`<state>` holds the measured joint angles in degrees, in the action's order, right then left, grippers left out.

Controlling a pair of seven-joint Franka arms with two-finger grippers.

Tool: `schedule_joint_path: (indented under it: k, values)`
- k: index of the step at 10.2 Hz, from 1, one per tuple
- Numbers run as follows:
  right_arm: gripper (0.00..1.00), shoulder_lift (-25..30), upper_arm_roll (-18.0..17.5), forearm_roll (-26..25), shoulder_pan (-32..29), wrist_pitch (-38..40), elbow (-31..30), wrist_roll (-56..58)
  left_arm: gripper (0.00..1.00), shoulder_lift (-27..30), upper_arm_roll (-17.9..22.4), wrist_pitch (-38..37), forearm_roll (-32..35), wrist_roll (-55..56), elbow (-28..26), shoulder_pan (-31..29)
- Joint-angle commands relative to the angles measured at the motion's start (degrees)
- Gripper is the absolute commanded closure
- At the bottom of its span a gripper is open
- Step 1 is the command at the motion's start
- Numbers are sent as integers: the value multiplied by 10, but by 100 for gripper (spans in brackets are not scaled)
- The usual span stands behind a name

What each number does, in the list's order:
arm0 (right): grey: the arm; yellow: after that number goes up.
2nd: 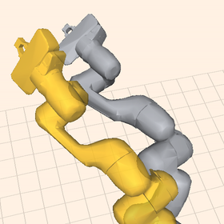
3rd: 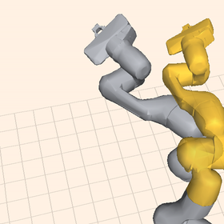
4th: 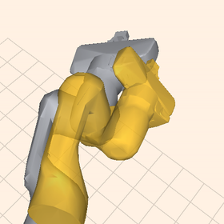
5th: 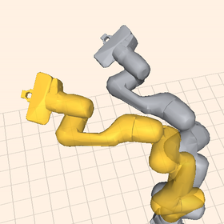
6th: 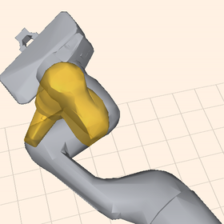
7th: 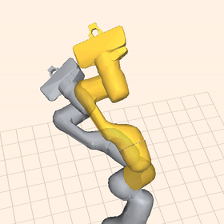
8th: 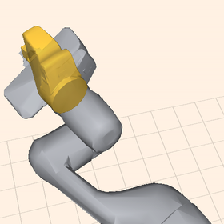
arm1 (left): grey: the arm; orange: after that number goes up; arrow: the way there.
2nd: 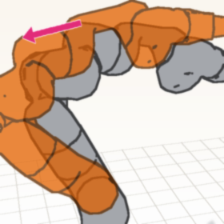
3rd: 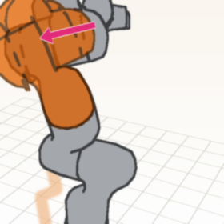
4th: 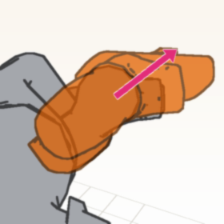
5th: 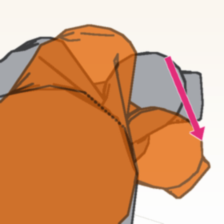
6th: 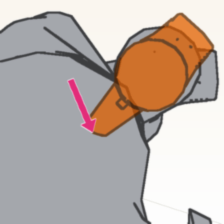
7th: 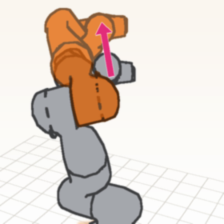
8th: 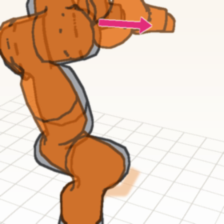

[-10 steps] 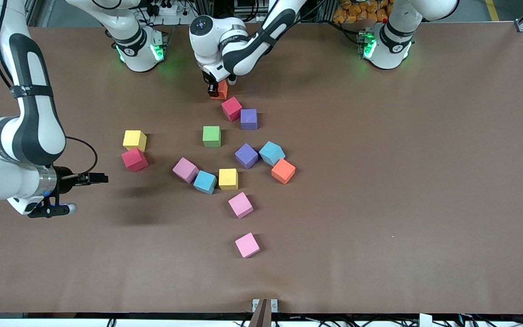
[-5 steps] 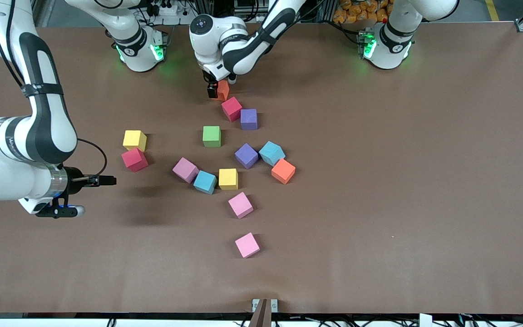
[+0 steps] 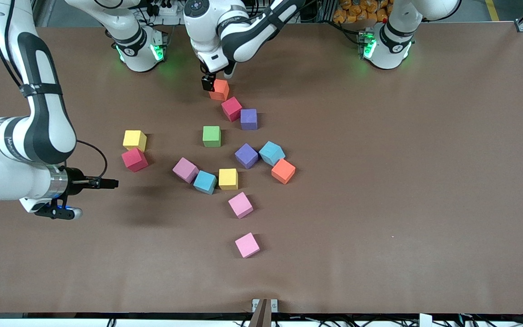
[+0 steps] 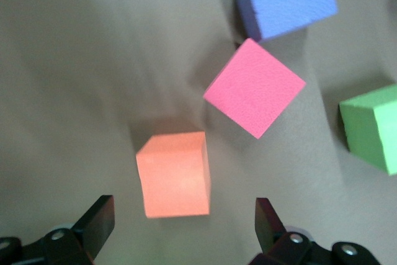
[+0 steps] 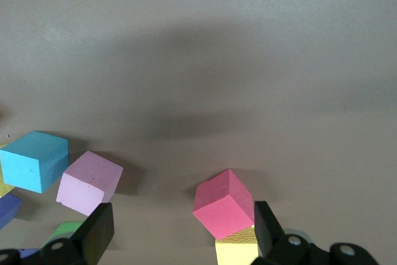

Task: Form number 2 with 11 blocks
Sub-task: 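Grasp the pink cube with the left gripper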

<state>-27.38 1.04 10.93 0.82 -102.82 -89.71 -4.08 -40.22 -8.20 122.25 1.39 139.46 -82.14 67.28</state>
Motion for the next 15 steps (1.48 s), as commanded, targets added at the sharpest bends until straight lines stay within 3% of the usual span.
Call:
schedule_joint_path:
  k: [1,2,6,8,12,13,14,15]
  values:
    - [0,-2,0,8,19,-9,-2,-45,0,0,-2,9,12,-176,-13,-21]
    - [0,-3,1,8,25,-11,-2,-63,0,-1,-3,12,10,-263,-15,-32]
    - [0,-4,1,8,41,-13,-4,-109,0,-13,-1,45,13,-361,-38,-78]
    - [0,-4,1,8,52,-25,-12,-133,0,-7,-2,133,39,-358,-107,-78]
    - [0,-3,1,8,59,-48,-32,-152,0,-12,-2,135,39,-351,-112,-72]
    - [0,-3,1,8,60,-48,-32,-152,29,-12,-3,135,34,-346,-111,-73]
    - [0,-3,1,8,59,-48,-32,-152,81,-12,-4,135,31,-331,-110,-74]
    - [0,-3,1,8,59,-48,-32,-152,94,-10,-4,134,27,-291,-111,-76]
